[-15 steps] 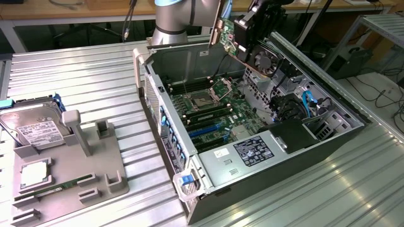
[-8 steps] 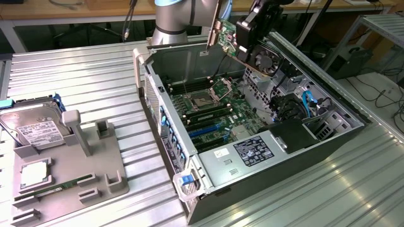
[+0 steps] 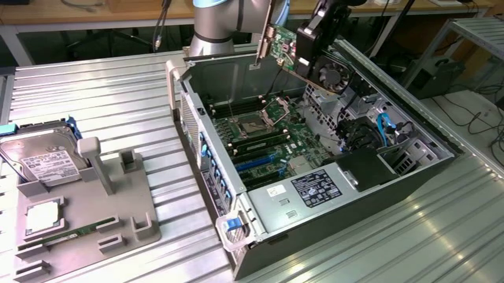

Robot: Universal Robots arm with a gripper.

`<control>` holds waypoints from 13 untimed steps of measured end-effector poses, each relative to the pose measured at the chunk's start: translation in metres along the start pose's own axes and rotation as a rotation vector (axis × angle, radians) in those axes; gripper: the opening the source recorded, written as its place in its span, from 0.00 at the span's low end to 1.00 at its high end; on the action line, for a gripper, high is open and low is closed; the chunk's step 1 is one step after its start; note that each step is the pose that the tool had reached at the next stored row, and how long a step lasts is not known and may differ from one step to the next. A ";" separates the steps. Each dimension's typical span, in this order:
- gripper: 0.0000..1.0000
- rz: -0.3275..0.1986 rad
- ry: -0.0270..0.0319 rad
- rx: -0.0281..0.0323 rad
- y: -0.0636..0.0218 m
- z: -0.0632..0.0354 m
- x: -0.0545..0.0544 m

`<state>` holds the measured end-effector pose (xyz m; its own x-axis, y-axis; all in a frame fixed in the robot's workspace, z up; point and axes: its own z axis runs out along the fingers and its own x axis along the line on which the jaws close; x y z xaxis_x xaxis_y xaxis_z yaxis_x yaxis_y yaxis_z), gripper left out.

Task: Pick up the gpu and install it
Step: 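Insert the gpu into the slot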

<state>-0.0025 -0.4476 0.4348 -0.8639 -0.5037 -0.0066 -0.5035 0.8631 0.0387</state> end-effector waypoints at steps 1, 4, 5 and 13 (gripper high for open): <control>0.29 -0.008 0.0003 0.0000 0.0000 0.0000 0.000; 0.29 -0.032 0.0013 -0.0001 0.0000 0.0000 0.000; 0.29 -0.041 0.0016 -0.0002 0.0000 0.0000 0.000; 0.29 -0.122 0.0047 -0.0008 -0.0001 0.0000 0.000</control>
<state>-0.0026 -0.4476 0.4348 -0.7962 -0.6050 -0.0066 -0.6047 0.7955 0.0387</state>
